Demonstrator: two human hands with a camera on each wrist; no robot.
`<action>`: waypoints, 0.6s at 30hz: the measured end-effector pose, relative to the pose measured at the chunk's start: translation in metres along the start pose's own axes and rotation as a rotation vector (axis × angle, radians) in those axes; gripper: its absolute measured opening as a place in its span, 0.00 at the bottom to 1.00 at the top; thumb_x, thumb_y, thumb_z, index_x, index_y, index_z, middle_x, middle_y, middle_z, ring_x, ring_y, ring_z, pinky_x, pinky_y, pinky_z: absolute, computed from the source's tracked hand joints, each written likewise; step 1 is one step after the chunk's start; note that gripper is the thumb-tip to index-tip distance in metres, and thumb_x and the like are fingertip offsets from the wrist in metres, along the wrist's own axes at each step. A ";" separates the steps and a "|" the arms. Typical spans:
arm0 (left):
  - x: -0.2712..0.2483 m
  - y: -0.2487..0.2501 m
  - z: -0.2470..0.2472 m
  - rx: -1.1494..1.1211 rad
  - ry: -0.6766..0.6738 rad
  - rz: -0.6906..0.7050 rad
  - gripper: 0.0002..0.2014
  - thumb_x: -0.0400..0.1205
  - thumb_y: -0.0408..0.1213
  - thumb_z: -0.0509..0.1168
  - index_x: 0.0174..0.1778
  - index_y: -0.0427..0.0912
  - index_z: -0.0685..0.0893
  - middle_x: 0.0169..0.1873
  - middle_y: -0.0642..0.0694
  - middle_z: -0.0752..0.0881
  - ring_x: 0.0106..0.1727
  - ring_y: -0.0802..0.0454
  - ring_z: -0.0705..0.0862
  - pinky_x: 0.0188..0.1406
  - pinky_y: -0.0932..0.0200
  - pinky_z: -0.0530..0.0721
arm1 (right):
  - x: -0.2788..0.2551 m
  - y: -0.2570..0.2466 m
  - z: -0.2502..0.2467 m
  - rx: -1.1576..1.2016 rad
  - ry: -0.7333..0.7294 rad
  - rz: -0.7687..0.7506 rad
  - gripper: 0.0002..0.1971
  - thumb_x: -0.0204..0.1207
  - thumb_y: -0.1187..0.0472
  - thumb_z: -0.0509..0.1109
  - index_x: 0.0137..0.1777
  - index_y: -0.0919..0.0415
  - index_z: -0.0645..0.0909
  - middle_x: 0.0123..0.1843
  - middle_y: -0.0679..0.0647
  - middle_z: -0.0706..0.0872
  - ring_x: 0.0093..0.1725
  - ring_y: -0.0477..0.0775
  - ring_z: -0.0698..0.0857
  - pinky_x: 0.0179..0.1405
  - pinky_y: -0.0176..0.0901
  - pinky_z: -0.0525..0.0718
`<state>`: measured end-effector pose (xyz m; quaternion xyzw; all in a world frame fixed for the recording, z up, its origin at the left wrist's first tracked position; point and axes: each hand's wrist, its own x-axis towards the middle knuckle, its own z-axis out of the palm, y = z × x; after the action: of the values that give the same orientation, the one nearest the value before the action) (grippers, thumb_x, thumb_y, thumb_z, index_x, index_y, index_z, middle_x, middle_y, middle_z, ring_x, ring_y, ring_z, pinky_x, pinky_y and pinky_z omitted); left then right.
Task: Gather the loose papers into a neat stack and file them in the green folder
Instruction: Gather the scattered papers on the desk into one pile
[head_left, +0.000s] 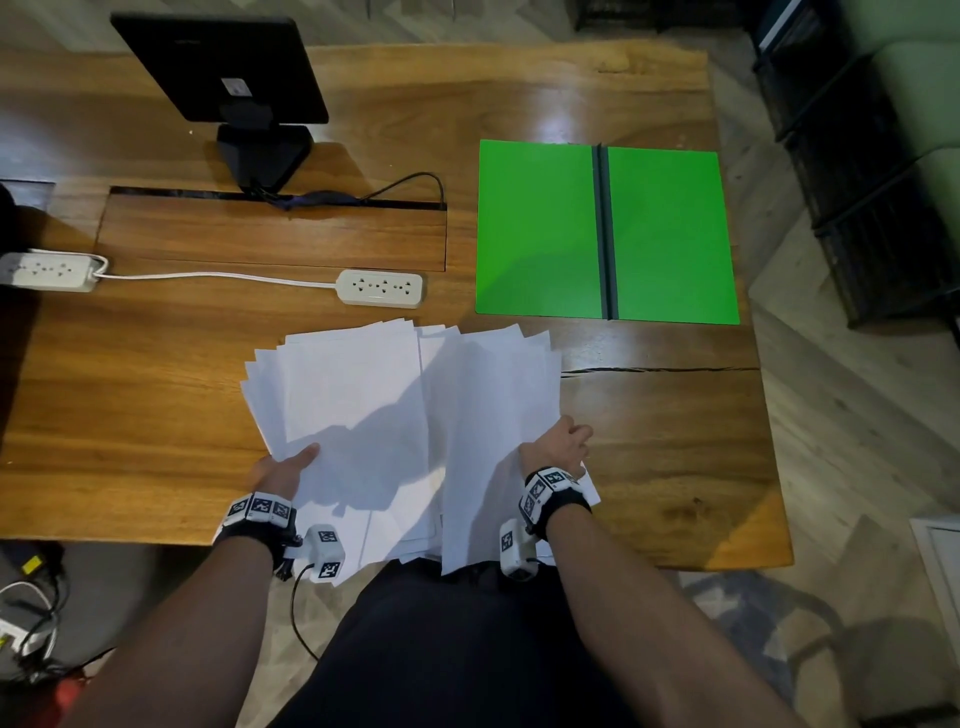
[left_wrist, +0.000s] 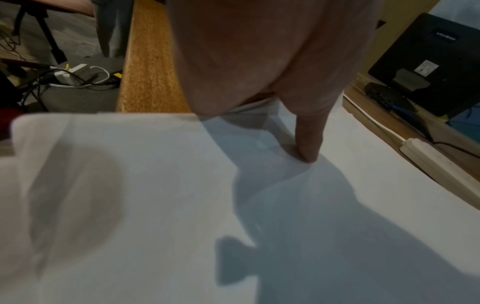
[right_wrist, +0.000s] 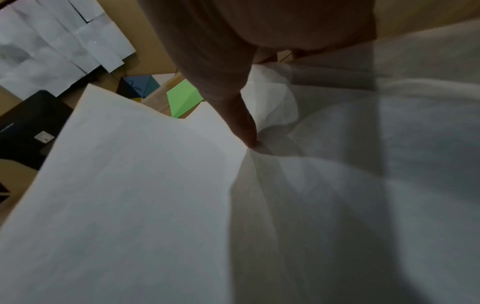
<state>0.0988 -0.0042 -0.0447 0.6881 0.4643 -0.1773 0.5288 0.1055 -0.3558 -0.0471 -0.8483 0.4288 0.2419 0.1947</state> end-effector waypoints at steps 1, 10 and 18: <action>-0.003 0.002 0.001 0.000 0.000 -0.005 0.25 0.83 0.38 0.76 0.73 0.27 0.82 0.70 0.27 0.86 0.70 0.26 0.85 0.68 0.38 0.81 | -0.001 0.001 0.001 -0.036 0.017 -0.016 0.31 0.73 0.63 0.76 0.76 0.62 0.70 0.74 0.62 0.71 0.70 0.65 0.78 0.64 0.59 0.82; 0.001 -0.002 0.000 -0.008 -0.004 0.007 0.26 0.82 0.38 0.78 0.73 0.29 0.82 0.69 0.32 0.87 0.68 0.28 0.86 0.66 0.42 0.81 | 0.007 0.001 -0.001 -0.062 -0.031 -0.059 0.29 0.74 0.57 0.77 0.73 0.64 0.76 0.74 0.61 0.78 0.72 0.64 0.79 0.66 0.55 0.81; 0.009 -0.005 0.001 0.001 -0.012 0.026 0.25 0.82 0.38 0.77 0.73 0.28 0.83 0.67 0.35 0.87 0.66 0.31 0.86 0.66 0.42 0.80 | -0.004 -0.011 0.001 0.125 -0.060 -0.088 0.25 0.74 0.66 0.77 0.70 0.70 0.76 0.71 0.65 0.76 0.65 0.69 0.84 0.60 0.52 0.86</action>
<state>0.0990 -0.0005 -0.0546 0.6934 0.4519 -0.1749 0.5333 0.1122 -0.3470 -0.0440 -0.8450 0.3994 0.2309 0.2706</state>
